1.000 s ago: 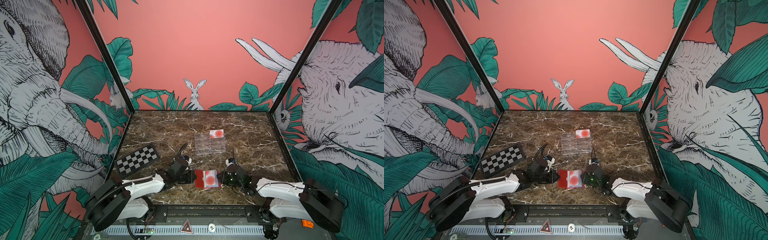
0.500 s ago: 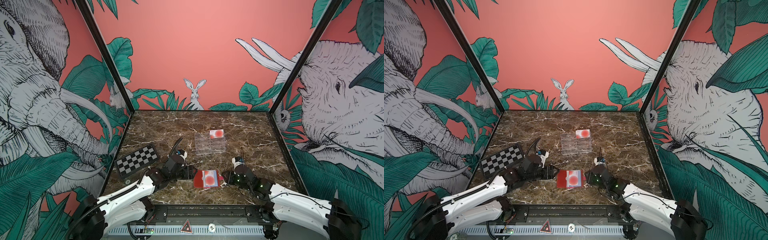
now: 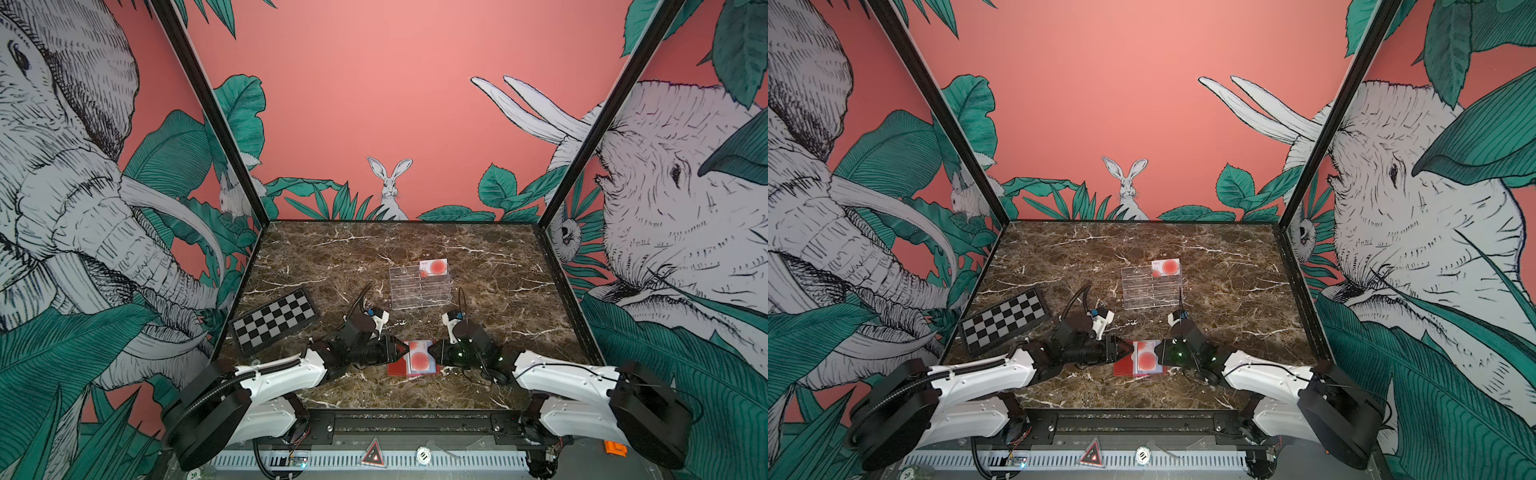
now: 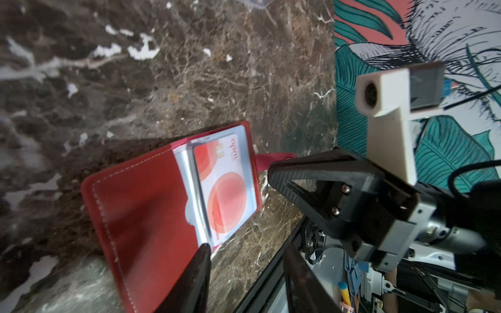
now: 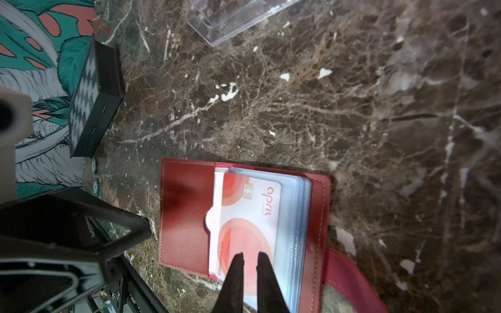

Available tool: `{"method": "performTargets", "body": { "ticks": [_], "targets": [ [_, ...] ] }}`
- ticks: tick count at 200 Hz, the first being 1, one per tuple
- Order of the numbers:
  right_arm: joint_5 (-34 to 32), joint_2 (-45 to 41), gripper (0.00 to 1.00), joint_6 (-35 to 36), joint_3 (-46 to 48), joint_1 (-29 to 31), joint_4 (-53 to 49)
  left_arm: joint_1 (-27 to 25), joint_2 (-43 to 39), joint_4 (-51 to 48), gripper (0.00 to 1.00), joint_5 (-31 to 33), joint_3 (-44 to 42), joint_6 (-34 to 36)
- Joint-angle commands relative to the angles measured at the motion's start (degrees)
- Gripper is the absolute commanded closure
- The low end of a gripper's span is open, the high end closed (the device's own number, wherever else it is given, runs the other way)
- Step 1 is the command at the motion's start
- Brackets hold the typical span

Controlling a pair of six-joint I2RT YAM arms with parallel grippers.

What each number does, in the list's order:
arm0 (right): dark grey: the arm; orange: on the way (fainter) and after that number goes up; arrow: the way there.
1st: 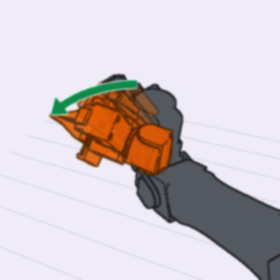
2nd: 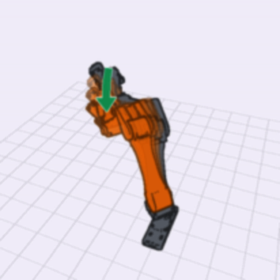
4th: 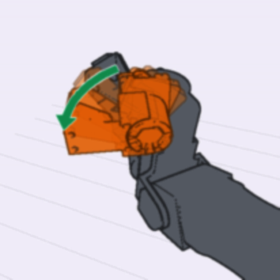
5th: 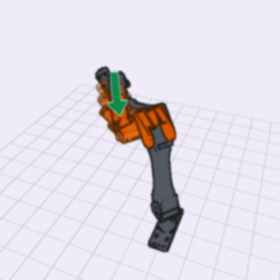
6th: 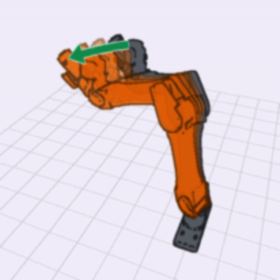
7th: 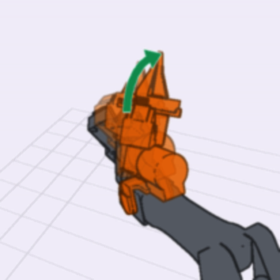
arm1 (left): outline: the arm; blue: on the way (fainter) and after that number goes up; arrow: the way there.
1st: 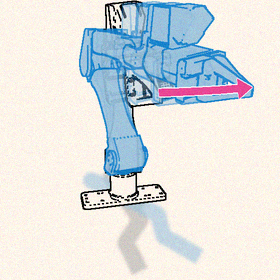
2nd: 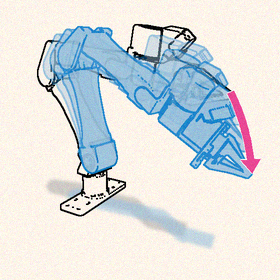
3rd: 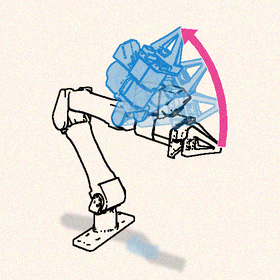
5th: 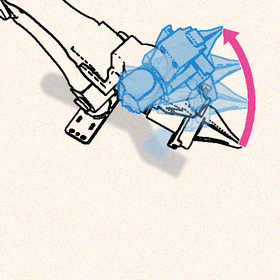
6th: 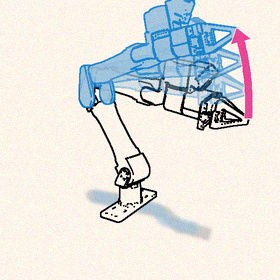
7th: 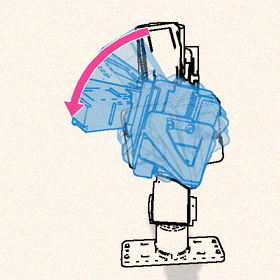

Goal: Take the credit cards out of the card holder

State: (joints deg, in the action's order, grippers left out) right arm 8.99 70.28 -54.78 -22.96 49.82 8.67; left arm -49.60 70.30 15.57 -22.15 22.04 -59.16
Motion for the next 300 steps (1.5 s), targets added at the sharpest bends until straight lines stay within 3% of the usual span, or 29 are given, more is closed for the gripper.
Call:
{"method": "performTargets", "body": {
  "ticks": [1,152,276,300],
  "targets": [
    [0.9,2.5,0.91,1.0,-1.0,-0.4,3.4,-0.4,3.0,9.1,0.58,-1.8,-1.5,-3.5],
    [1.0,10.5,0.96,-1.6,2.0,0.7,9.1,-0.8,17.1,30.8,0.58,1.8,-6.9,-7.7],
    [1.0,11.5,0.98,-2.3,2.3,1.2,10.4,-0.8,27.4,42.3,0.85,1.2,-7.1,-10.9],
    [1.1,11.9,0.99,-2.3,2.2,1.3,10.6,-0.8,29.1,43.8,0.94,1.1,-7.1,-11.3]
  ]
}}
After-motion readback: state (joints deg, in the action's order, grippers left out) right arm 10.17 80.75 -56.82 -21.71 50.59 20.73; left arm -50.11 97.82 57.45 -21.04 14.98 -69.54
